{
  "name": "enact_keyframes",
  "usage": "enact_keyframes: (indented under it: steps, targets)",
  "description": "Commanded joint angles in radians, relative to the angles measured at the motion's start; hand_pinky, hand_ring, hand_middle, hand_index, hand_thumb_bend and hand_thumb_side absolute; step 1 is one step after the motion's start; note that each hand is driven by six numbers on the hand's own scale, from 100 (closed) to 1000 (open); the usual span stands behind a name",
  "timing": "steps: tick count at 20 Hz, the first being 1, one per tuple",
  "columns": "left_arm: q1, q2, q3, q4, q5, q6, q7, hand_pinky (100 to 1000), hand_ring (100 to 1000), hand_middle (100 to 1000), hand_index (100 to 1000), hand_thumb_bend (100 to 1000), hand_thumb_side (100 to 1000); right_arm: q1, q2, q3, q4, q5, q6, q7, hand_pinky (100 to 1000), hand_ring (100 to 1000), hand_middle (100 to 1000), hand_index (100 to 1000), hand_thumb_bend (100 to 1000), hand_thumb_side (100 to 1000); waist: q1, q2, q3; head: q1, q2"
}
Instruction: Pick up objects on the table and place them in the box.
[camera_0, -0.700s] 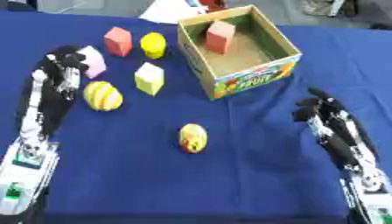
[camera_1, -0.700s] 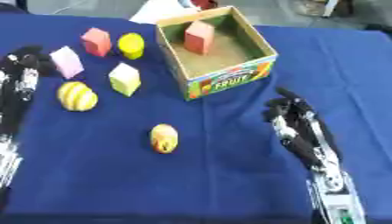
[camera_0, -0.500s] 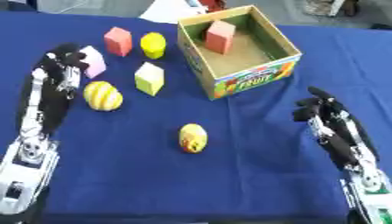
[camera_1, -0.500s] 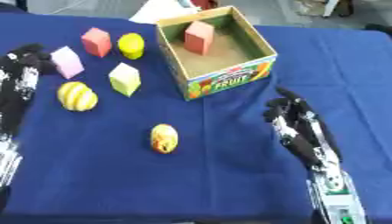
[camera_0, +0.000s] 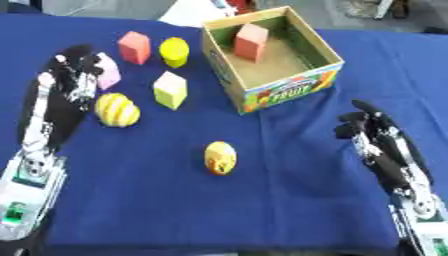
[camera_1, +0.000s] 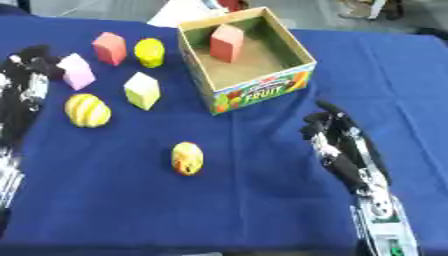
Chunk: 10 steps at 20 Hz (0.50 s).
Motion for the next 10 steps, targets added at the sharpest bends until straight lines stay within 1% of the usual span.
enact_keyframes:
  steps: [1, 2, 3, 6, 8, 9, 10]
  targets:
    - [-0.046, 0.113, -0.036, -0.016, -0.028, 0.000, -0.072, 760, 686, 673, 846, 100, 486, -0.007, -0.011, -0.002, -0.021, 0.002, -0.001, -0.002, 645, 643, 659, 903, 100, 434, 0.020, -0.031, -0.003, -0.002, 0.005]
    - [-0.070, 0.152, -0.055, -0.011, -0.042, -0.001, -0.111, 763, 688, 675, 849, 100, 466, -0.006, -0.012, -0.002, -0.020, 0.003, -0.002, -0.002, 645, 643, 659, 903, 100, 434, 0.022, -0.032, -0.004, -0.003, 0.005]
    - [-0.092, 0.185, -0.074, -0.004, -0.055, -0.002, -0.151, 768, 693, 682, 856, 100, 423, -0.006, -0.013, -0.001, -0.020, 0.003, -0.001, -0.002, 645, 643, 659, 903, 100, 432, 0.023, -0.034, -0.004, -0.003, 0.005]
    - [-0.180, 0.293, -0.151, 0.017, -0.105, -0.020, -0.301, 775, 701, 692, 869, 100, 342, -0.003, -0.018, 0.002, -0.017, 0.004, -0.002, 0.001, 645, 643, 659, 903, 100, 432, 0.028, -0.039, -0.006, -0.004, 0.005]
    - [-0.239, 0.340, -0.201, 0.031, -0.125, -0.030, -0.396, 776, 703, 695, 871, 100, 319, -0.001, -0.020, 0.003, -0.016, 0.005, -0.002, 0.003, 645, 643, 659, 903, 100, 431, 0.029, -0.041, -0.008, -0.005, 0.005]
    - [-0.263, 0.353, -0.219, 0.037, -0.131, -0.033, -0.434, 777, 707, 700, 873, 100, 283, -0.001, -0.021, 0.003, -0.016, 0.005, -0.002, 0.003, 645, 643, 659, 903, 100, 431, 0.030, -0.042, -0.008, -0.006, 0.005]
    - [-0.302, 0.372, -0.255, 0.040, -0.142, -0.041, -0.487, 778, 708, 702, 874, 100, 274, 0.000, -0.022, 0.004, -0.015, 0.006, -0.002, 0.004, 645, 643, 659, 903, 100, 430, 0.031, -0.044, -0.011, -0.006, 0.005]
